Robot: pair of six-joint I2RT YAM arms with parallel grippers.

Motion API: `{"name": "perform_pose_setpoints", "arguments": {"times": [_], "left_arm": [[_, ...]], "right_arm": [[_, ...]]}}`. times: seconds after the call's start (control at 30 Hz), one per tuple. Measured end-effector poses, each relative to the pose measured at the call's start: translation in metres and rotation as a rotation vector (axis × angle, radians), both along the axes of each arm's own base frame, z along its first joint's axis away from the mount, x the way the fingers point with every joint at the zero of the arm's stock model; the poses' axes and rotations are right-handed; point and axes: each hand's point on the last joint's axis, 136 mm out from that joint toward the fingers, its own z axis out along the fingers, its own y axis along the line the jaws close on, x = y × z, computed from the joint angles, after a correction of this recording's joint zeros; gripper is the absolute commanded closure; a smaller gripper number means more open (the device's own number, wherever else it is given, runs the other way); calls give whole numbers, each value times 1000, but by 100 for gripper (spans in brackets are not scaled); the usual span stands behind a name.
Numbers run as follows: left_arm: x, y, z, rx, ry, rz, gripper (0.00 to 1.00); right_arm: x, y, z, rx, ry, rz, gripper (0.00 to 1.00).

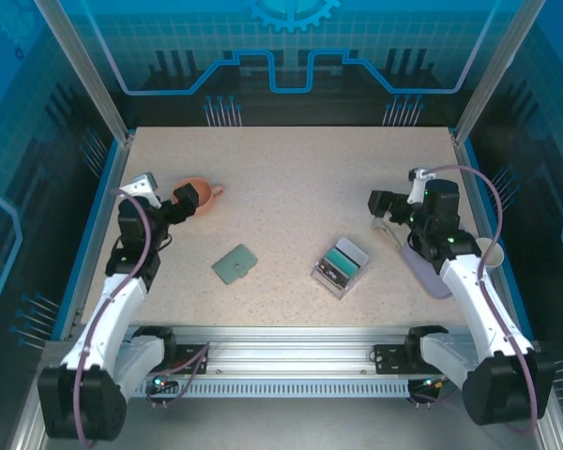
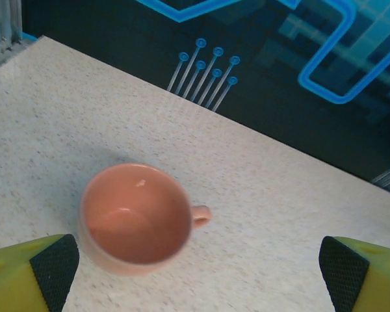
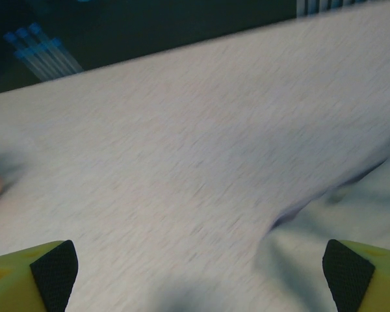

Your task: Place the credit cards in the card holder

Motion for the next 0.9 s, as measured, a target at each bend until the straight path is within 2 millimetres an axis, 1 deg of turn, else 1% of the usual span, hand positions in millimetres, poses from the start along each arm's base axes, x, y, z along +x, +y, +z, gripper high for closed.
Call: {"name": "perform_pose_setpoints", "arguments": {"times": [0.03, 0.07, 0.2, 0.27, 0.3, 0.37, 0.47, 0.5, 0.57, 0.73, 0.8, 0.9], "left_arm": [[-5, -6, 1, -33, 11, -27, 1], [-9, -14, -2, -73, 34, -62, 1], [-27, -50, -31, -211, 187, -227, 1], [-36, -64, -42, -247, 251, -283, 1], [-41, -71, -46, -258, 277, -308, 1], [-49, -84, -52, -273, 320, -351, 1], [-58, -97, -64, -290, 389, -382, 1], [-60, -99, -69, -294, 413, -384, 1], [-63, -100, -81, -295, 466, -374, 1], [-69, -100, -109, -289, 588, -351, 1], [-72, -102, -121, -280, 636, -349, 1], [-75, -106, -138, -269, 707, -353, 1]], "right_arm": [[-11, 8, -9, 42, 56, 26, 0], [-24, 16, -23, 85, 131, 44, 0], [-78, 30, -79, 183, 407, 28, 0], [-104, 35, -103, 215, 509, 16, 0], [-116, 39, -114, 236, 555, 17, 0], [-133, 48, -130, 273, 629, 28, 0], [-151, 65, -145, 297, 712, 68, 0], [-154, 71, -147, 300, 729, 86, 0], [-155, 83, -147, 313, 740, 119, 0], [-145, 105, -153, 343, 761, 150, 0], [-138, 113, -155, 350, 768, 155, 0], [-121, 125, -153, 362, 771, 161, 0]]}}
